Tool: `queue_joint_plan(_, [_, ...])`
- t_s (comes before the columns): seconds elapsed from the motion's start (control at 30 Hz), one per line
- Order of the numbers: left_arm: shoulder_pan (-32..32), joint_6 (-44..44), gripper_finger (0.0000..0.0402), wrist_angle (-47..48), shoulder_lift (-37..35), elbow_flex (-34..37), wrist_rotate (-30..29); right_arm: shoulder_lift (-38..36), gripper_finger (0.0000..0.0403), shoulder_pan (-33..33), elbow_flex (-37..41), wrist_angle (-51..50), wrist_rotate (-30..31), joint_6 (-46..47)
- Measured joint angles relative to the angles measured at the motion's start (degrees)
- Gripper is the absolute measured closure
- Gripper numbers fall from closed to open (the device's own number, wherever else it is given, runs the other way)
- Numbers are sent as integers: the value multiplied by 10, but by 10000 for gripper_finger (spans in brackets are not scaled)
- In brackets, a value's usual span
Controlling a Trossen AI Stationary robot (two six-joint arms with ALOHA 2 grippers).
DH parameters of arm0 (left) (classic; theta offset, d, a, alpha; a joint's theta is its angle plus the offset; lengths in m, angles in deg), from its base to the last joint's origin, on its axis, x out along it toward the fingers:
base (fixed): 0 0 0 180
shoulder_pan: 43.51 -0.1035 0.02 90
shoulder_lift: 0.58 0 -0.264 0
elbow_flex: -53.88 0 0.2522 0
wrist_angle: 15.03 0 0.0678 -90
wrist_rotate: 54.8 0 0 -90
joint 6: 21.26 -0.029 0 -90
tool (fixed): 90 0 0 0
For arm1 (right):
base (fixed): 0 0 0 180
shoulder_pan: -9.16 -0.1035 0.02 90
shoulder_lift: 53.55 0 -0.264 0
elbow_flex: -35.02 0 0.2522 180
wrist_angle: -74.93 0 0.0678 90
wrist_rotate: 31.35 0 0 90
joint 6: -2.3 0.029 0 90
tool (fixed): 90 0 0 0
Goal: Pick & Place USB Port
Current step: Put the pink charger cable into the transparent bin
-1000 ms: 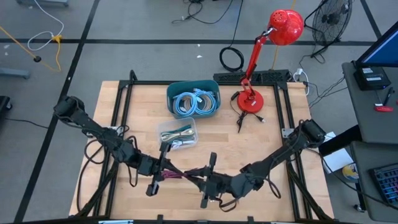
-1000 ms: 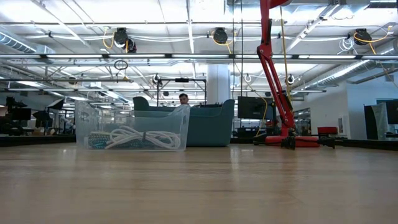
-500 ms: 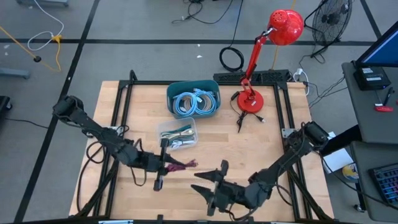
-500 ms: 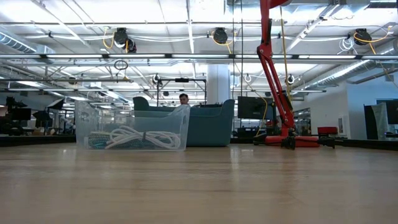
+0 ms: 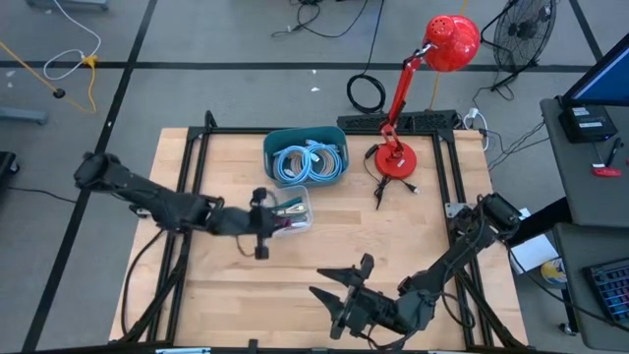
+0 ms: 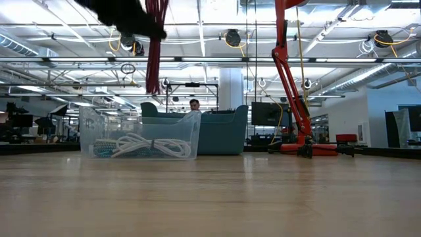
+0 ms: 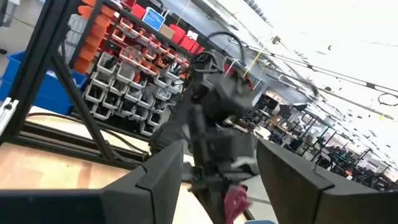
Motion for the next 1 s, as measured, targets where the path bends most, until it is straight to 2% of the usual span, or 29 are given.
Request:
queue_joint_plan(0.2, [-85, 40, 379, 99, 0, 0, 70, 0, 207, -4, 0, 0, 4, -3])
queue_joint_plan(0.4, [-147, 72, 379, 185, 0, -16, 155, 0, 210, -5, 0, 15, 43, -31])
queue_joint_plan(0.73, [-191, 84, 379, 315, 29, -93, 225, 0, 213, -5, 0, 15, 44, -32])
queue_joint_plan(1.0, [-206, 74, 379, 384, 135, -117, 266, 0, 212, -5, 0, 15, 56, -33])
